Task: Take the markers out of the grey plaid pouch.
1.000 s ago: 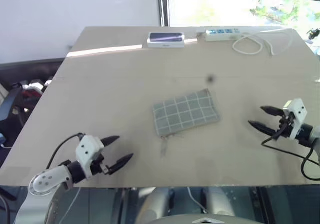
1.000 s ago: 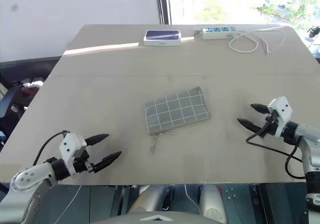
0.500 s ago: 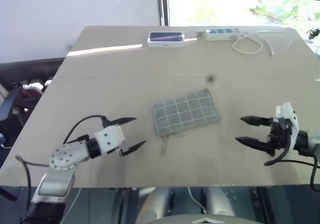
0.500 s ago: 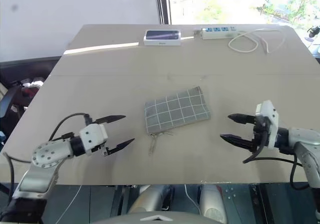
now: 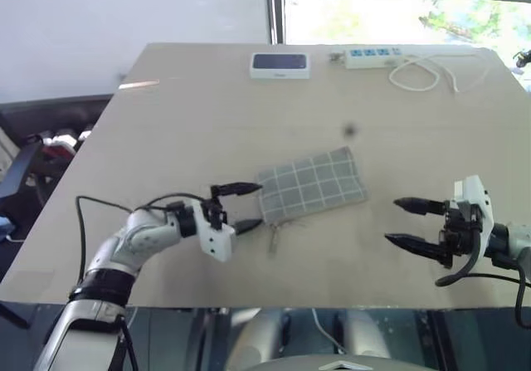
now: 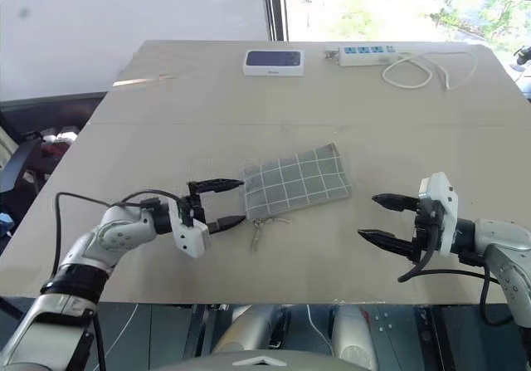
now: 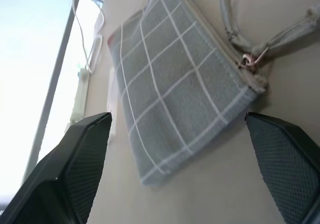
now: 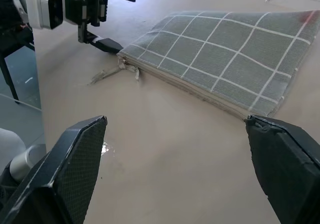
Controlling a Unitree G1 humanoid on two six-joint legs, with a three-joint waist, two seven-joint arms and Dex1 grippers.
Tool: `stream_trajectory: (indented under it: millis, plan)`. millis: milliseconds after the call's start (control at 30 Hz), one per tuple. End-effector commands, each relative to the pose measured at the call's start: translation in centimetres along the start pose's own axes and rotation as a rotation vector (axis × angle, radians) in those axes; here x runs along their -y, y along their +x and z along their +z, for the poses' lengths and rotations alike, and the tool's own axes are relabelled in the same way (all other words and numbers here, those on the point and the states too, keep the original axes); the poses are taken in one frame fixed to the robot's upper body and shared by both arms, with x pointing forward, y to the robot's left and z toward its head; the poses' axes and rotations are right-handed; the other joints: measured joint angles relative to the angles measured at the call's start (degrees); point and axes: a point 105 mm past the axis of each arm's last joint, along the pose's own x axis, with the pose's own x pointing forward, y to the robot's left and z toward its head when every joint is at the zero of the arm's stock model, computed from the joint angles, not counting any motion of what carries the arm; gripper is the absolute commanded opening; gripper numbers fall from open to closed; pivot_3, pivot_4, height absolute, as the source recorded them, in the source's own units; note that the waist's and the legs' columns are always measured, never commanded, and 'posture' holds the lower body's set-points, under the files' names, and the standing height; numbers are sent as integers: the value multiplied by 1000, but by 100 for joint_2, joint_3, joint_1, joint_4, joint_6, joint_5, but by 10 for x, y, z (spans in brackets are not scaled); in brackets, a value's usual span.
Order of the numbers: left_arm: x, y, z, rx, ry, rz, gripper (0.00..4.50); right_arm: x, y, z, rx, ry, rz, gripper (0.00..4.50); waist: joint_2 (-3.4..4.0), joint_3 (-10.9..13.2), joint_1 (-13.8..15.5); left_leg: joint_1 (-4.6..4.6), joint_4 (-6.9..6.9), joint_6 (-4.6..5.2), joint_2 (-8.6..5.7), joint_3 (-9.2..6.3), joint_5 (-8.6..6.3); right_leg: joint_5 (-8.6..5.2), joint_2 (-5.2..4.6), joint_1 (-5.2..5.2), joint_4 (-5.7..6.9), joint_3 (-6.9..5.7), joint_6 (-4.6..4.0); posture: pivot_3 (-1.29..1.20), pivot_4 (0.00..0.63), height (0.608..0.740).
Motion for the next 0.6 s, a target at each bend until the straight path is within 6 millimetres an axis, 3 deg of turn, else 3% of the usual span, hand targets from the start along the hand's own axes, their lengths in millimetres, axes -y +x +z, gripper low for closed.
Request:
stream_trajectory:
  millis: [33, 267, 367, 433, 600]
  plan:
    - [25, 15, 9, 51, 12, -78, 4424, -6, 2, 10, 19, -38, 17, 4500, -1, -3, 12, 0, 0, 0, 0, 0, 0, 0, 0, 0, 0, -1, 0, 0, 150, 738]
    - [17, 37, 4, 22, 28, -6, 4424, -12, 15, 16, 31, -50, 61, 4500, -3, -8, 81, 3, 9, 1, -4, 3, 1, 0, 1, 1, 10, -11, 2, 0, 150, 738]
    - [12, 41, -2, -20, 19, 28, 3835, -14, 20, 17, 39, -48, 75, 4500, -3, -8, 96, 3, 11, 1, -4, 2, 1, 0, 2, 1, 15, -14, 2, 0, 150, 738]
    - [11, 43, -2, -29, 26, 33, 2789, -15, 23, 16, 43, -45, 84, 4500, -5, -8, 91, 3, 13, 1, -4, 1, 1, 0, 3, 1, 18, -17, 2, 0, 150, 738]
    - [2, 48, -8, -79, 1, 82, 705, -13, 35, 20, 81, -37, 83, 4500, 11, -23, 104, 8, 13, 0, -4, 1, 1, 0, 2, 3, 24, -18, 2, 0, 150, 738]
